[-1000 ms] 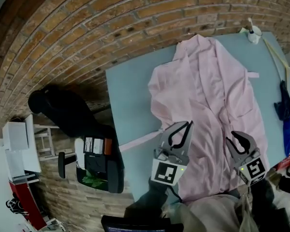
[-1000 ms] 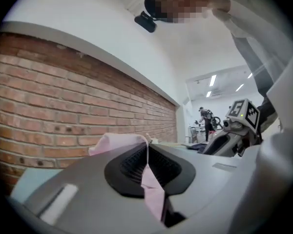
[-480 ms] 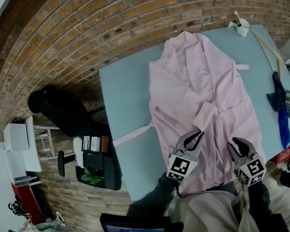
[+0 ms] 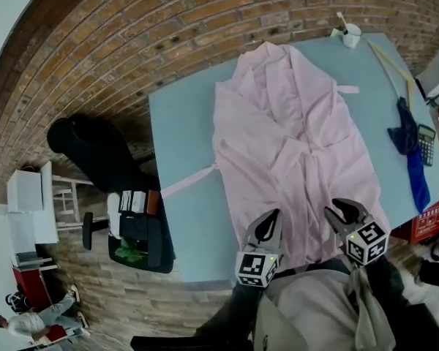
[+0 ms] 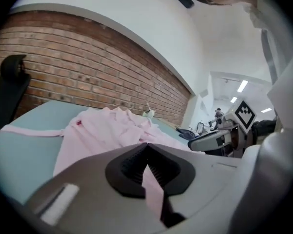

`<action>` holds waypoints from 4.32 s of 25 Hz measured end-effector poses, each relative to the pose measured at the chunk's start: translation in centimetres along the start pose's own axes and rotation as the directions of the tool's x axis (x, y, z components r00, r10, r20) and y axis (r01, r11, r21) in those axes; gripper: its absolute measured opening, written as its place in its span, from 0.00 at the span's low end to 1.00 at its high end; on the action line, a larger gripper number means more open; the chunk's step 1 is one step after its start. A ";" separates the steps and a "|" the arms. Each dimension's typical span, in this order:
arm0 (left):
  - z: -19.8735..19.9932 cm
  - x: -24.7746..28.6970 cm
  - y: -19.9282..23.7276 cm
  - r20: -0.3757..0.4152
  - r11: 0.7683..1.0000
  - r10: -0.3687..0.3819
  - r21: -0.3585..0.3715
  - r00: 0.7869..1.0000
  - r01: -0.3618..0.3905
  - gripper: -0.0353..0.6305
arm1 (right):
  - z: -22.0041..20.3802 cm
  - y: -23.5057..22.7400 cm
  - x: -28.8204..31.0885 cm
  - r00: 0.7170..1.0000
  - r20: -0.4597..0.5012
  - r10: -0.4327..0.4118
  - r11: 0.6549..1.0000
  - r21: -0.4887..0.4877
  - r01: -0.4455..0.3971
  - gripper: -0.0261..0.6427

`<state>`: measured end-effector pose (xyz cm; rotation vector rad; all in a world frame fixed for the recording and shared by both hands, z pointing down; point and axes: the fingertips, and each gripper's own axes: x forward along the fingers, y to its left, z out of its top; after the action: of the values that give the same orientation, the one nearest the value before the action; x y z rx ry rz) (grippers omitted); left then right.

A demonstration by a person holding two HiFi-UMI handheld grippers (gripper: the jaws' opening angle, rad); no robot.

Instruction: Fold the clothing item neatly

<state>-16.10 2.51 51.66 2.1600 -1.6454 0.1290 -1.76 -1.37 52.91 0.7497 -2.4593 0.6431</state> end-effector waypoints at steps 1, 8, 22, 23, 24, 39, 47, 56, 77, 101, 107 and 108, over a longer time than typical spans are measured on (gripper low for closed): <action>-0.3 -1.6 0.2 0.009 0.998 0.055 -0.025 0.998 -0.055 0.06 | -0.3 -0.5 -1.3 1.000 0.016 -0.003 1.000 -0.003 0.003 0.17; -4.8 -10.2 -2.7 0.017 0.932 0.353 -0.090 0.935 -0.351 0.06 | -5.4 -2.6 -9.4 0.998 0.057 0.016 0.999 -0.040 -0.014 0.04; -13.6 -17.3 -4.6 -0.069 0.792 0.589 -0.151 0.805 -0.592 0.10 | -17.0 -11.2 -18.9 0.961 -0.005 -0.277 0.959 -0.057 0.276 0.08; -14.3 -17.7 -4.1 -0.077 0.784 0.595 -0.163 0.800 -0.598 0.18 | -17.5 -11.9 -18.9 0.958 -0.013 -0.286 0.957 -0.048 0.285 0.11; -15.0 -18.1 -3.6 -0.085 0.778 0.598 -0.175 0.797 -0.603 0.30 | -18.0 -12.4 -18.7 0.956 -0.025 -0.293 0.955 -0.044 0.292 0.19; -24.0 -19.9 1.2 -0.221 0.810 0.494 -0.235 0.841 -0.538 0.73 | -20.2 -13.6 -18.4 0.956 0.043 -0.290 0.957 0.010 0.289 0.49; -25.2 -15.7 1.3 -0.284 0.920 0.250 -0.230 0.926 -0.319 0.77 | -22.9 -14.6 -16.6 0.998 0.063 -0.023 0.969 0.246 0.007 0.49; -22.4 -17.5 -0.7 -0.210 0.867 0.298 -0.349 0.931 -0.356 0.08 | -22.3 -14.5 -17.3 0.992 0.040 -0.117 0.913 0.398 0.092 0.14; 0.1 -18.5 -6.8 0.209 0.595 0.071 -0.794 0.975 0.127 0.08 | -2.6 -7.1 -21.3 0.981 0.095 0.170 0.976 0.124 -0.181 0.07; 1.3 -1.2 14.4 -0.130 0.625 -0.074 -0.779 0.989 -0.056 0.72 | 6.8 -22.5 2.0 1.000 -0.021 -0.018 0.948 0.318 0.024 0.42; -5.6 -6.0 13.8 -0.419 0.783 0.177 -0.488 0.891 -0.385 0.72 | 1.3 -22.3 -5.1 0.975 0.012 -0.224 0.891 0.407 0.200 0.42; -6.9 -6.4 13.2 -0.430 0.756 0.193 -0.508 0.882 -0.413 0.73 | -0.4 -21.4 -5.8 0.973 -0.014 -0.230 0.871 0.443 0.212 0.42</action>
<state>-29.19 8.12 59.46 1.2986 -1.5488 0.0805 15.66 -14.77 56.12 1.2085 -2.2311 1.1244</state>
